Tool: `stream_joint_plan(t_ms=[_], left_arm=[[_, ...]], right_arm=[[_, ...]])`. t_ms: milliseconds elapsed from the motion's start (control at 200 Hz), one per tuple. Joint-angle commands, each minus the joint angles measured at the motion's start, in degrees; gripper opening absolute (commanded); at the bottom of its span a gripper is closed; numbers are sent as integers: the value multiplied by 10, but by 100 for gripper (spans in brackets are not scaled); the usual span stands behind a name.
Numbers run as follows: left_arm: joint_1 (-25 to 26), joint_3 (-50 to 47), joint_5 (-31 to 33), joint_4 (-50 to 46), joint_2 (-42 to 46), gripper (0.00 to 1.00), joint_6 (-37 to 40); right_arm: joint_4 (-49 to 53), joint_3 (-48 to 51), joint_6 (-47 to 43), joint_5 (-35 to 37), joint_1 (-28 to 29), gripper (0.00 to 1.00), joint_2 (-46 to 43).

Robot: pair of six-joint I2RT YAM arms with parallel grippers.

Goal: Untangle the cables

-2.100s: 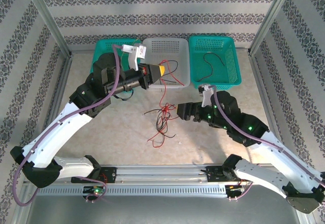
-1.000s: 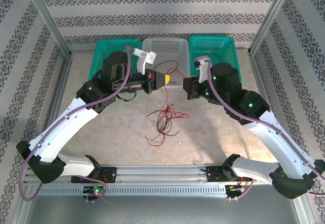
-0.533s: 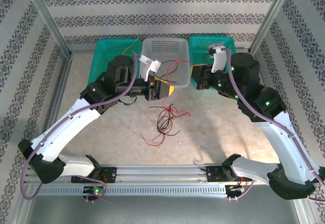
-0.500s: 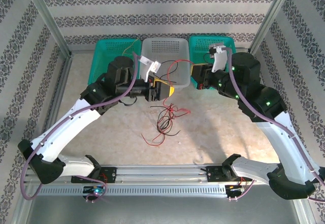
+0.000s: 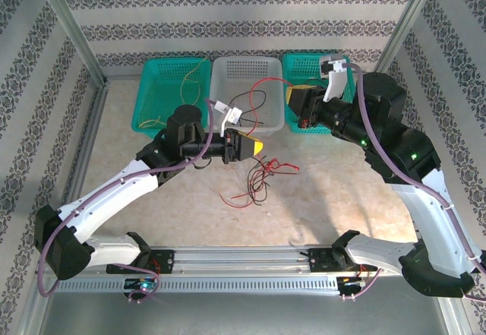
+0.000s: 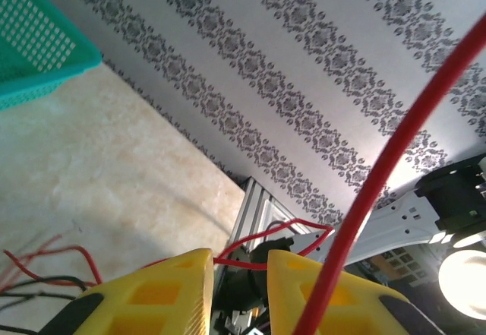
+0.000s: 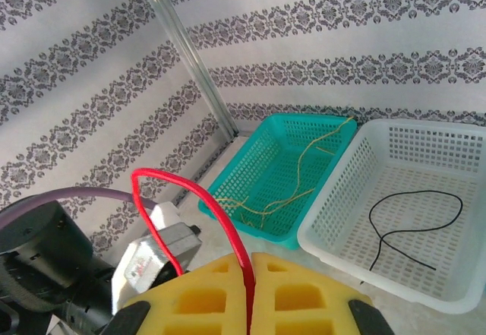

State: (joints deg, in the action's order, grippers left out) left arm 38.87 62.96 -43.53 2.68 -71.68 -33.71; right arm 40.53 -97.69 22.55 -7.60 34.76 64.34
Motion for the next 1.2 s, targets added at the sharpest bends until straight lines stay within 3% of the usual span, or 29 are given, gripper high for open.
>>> stream_joint_plan(t_ms=[0, 100, 200, 240, 345, 435, 460, 515, 620, 800, 1014, 1114, 1199], left_arm=[[-6, -7, -8, 67, 24, 23, 3], [-6, -12, -1, 62, 38, 0, 15], [-7, -12, -1, 52, 42, 0, 12], [-6, -7, 1, 44, 41, 0, 9], [-6, 17, 32, -12, 36, 0, 15], [-6, 50, 65, -79, 24, 0, 17], [-7, 57, 72, -91, 21, 0, 14], [-7, 66, 84, -109, 16, 0, 5], [-8, 80, 91, -129, 5, 0, -10], [-9, 108, 83, -150, -10, 0, -15], [-11, 128, 64, -167, -15, 0, -10], [-12, 138, 54, -174, -18, 0, -9], [-13, 145, 52, -188, -18, 0, -3]], right_arm=[[-12, -15, 6, 4, 7, 0, -1], [-6, -16, 6, 16, 5, 0, 0], [8, -16, 12, 21, -11, 0, 11], [21, -16, 17, 24, -20, 9, 18], [59, -4, 19, 55, -30, 45, 28], [67, 42, 17, 55, -30, 55, 11], [64, 58, 16, 45, -30, 66, 2], [53, 99, 17, 32, -22, 77, -24], [27, 184, 26, 32, 5, 86, -85], [-8, 297, 59, 9, 41, 90, -136], [-27, 352, 65, 48, 46, 88, -122], [-42, 373, 68, 69, 44, 80, -119], [-49, 391, 78, 70, 16, 67, -125]])
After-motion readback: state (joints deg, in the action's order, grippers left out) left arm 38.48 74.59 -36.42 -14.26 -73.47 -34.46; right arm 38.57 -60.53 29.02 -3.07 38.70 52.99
